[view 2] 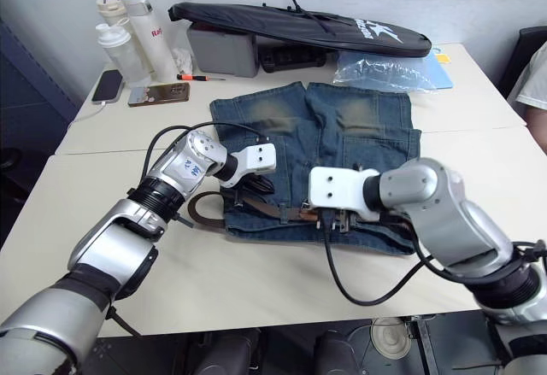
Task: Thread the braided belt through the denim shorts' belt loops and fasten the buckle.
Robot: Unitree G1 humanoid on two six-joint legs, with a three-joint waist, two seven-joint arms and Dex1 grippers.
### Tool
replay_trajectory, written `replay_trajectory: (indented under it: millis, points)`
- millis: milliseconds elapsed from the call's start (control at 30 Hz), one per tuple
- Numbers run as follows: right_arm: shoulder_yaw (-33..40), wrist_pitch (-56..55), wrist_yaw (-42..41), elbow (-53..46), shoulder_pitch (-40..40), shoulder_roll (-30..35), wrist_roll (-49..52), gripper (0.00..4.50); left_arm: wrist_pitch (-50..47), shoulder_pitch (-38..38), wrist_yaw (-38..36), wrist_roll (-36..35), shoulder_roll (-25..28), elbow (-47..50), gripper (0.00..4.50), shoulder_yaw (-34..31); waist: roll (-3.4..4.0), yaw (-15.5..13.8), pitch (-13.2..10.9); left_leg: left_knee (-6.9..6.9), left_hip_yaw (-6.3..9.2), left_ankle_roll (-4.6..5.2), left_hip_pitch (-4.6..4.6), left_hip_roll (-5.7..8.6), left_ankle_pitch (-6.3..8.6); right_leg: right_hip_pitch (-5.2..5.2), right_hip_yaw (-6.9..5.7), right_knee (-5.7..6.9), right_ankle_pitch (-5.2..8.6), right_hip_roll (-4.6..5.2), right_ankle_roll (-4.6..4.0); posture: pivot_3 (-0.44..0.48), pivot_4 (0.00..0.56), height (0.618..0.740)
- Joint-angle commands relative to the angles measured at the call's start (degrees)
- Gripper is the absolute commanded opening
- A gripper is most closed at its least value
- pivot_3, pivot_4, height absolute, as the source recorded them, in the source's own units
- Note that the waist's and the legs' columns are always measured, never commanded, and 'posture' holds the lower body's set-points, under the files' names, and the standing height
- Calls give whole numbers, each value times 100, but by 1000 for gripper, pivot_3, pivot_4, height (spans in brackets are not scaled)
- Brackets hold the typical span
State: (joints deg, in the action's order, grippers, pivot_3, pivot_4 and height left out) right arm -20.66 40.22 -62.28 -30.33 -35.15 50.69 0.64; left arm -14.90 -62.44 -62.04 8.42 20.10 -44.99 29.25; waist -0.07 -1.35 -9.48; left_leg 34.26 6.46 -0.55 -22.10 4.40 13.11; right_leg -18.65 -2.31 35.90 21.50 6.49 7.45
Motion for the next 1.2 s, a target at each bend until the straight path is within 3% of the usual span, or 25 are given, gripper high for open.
replay_trajectory:
  millis: [33,300,400,467,1200]
  points:
    - [-230,-426,280,-182,93,23,-484,2707,-229,334,-118,365,31,-168,0,221,0,3,0,0,0,0,0,0,0,0,0,-1,0,-1,0,0,150,740]
    - [-561,-716,542,-201,566,-175,-859,2707,-323,361,-188,421,55,-35,0,113,-1,11,0,-6,0,-2,-2,-2,3,-8,2,0,0,-3,0,0,150,740]
    - [-591,-789,606,-82,598,-296,-972,1908,-346,363,-198,432,56,-15,0,87,-1,11,0,-5,0,-2,-2,-3,3,-7,2,0,0,-4,0,0,150,740]
    - [-624,-856,639,-2,598,-360,-1055,1060,-363,368,-207,435,67,13,0,79,-1,13,0,-5,0,-2,-2,-3,3,-7,2,0,0,-4,0,0,150,740]
    - [-517,-863,724,808,749,-738,-1346,1060,-474,440,-212,517,97,217,0,-21,-1,18,0,-6,1,-2,0,-4,3,-6,2,0,0,-6,0,0,150,740]
